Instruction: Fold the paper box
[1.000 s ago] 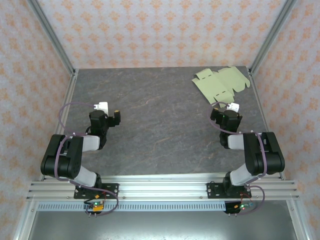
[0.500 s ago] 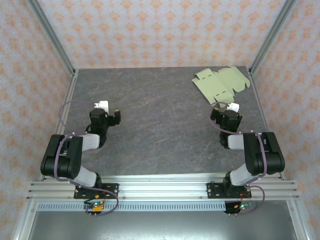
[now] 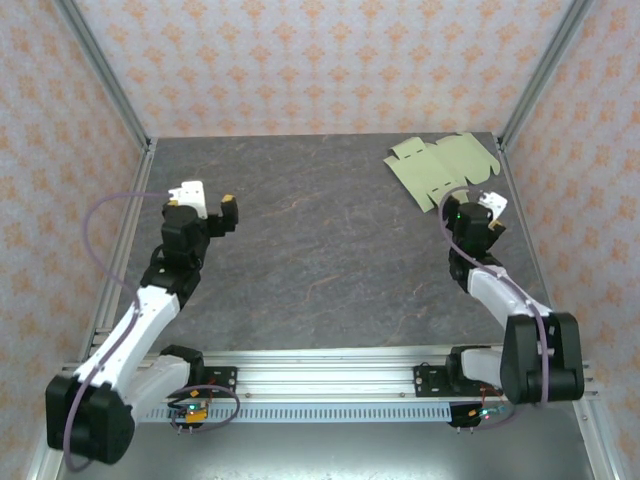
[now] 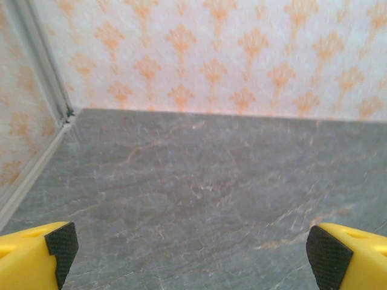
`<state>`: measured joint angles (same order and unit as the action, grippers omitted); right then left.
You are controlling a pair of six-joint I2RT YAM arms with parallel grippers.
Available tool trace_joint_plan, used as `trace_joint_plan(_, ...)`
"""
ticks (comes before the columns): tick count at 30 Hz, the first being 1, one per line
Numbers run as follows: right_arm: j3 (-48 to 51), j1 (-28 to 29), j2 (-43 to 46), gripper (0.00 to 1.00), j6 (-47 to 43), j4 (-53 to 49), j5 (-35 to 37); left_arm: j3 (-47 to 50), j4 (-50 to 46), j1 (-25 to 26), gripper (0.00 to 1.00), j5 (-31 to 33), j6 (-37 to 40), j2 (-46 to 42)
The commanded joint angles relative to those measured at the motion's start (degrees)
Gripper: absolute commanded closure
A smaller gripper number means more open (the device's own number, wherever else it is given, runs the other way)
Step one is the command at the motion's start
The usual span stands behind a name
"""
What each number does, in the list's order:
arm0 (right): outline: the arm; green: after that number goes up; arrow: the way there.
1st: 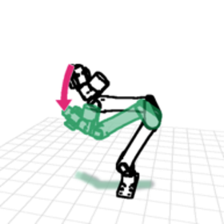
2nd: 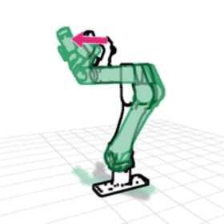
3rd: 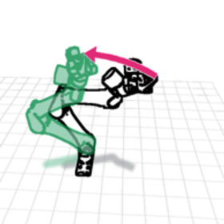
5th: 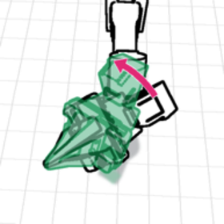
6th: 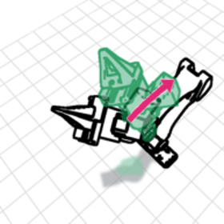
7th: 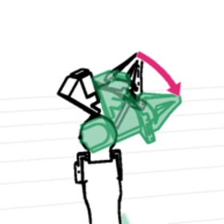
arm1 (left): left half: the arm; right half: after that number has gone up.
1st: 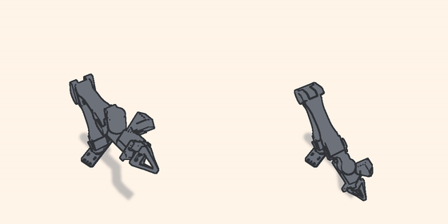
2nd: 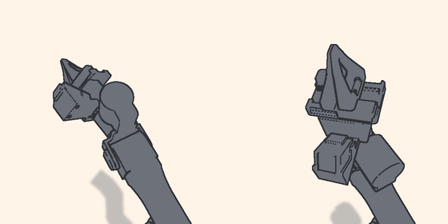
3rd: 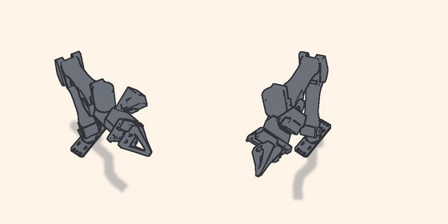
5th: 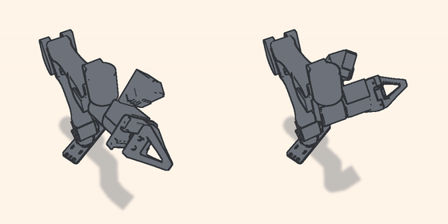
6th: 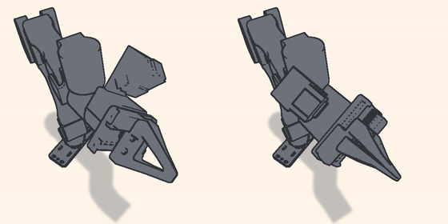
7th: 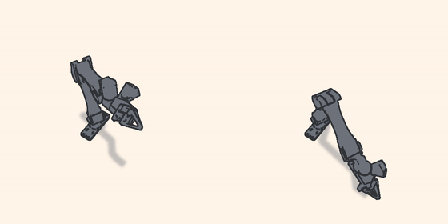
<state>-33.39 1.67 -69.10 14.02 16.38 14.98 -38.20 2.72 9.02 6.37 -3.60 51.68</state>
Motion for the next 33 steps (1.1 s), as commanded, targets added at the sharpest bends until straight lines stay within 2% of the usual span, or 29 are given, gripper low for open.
trace_joint_plan(1, -6.0, -0.5, 1.0, 0.01, 17.8, -21.0, 6.7, -4.6, -15.0, 0.0, 0.00, 2.8, -3.3, -4.2)
trace_joint_plan(3, -10.8, -0.5, -0.4, 0.01, 19.8, -28.9, 5.1, -5.4, -15.0, 0.0, 0.00, 6.1, -3.2, -5.1)
trace_joint_plan(6, -20.4, -0.6, -6.9, 0.01, 17.6, -40.0, 2.1, -4.7, -13.2, -0.2, 0.00, 14.3, -8.8, -3.1)
trace_joint_plan(9, -30.3, -0.6, -14.4, 0.01, 15.4, -49.2, -2.0, -9.6, -17.7, -0.3, 0.00, 12.5, -8.1, 2.8)
trace_joint_plan(11, -33.1, -0.6, -17.8, 0.01, 11.3, -48.3, -6.7, -13.1, -20.8, -0.3, 0.00, 9.6, -7.8, 7.1)
trace_joint_plan(13, -34.0, -0.6, -20.7, 0.00, 6.2, -44.8, -8.5, -14.8, -21.1, -0.3, 0.00, 4.6, -5.4, 10.7)
trace_joint_plan(19, -41.8, 2.4, -30.6, 0.02, -7.5, -44.2, -2.8, -14.0, -18.1, -0.4, 0.00, -0.8, -2.6, 14.6)
trace_joint_plan(22, -47.2, 5.5, -35.6, 0.02, -14.0, -45.7, 0.0, -12.3, -16.5, -0.3, 0.00, -0.5, -3.1, 14.0)
trace_joint_plan(26, -52.3, 8.9, -42.2, 0.02, -22.5, -46.8, 7.7, -10.9, -16.0, -0.3, 0.00, 0.6, -3.2, 13.2)
trace_joint_plan(33, -54.1, 9.1, -45.1, 0.03, -30.8, -47.2, 13.7, -10.4, -16.0, -0.3, 0.00, 2.7, -2.3, 13.4)
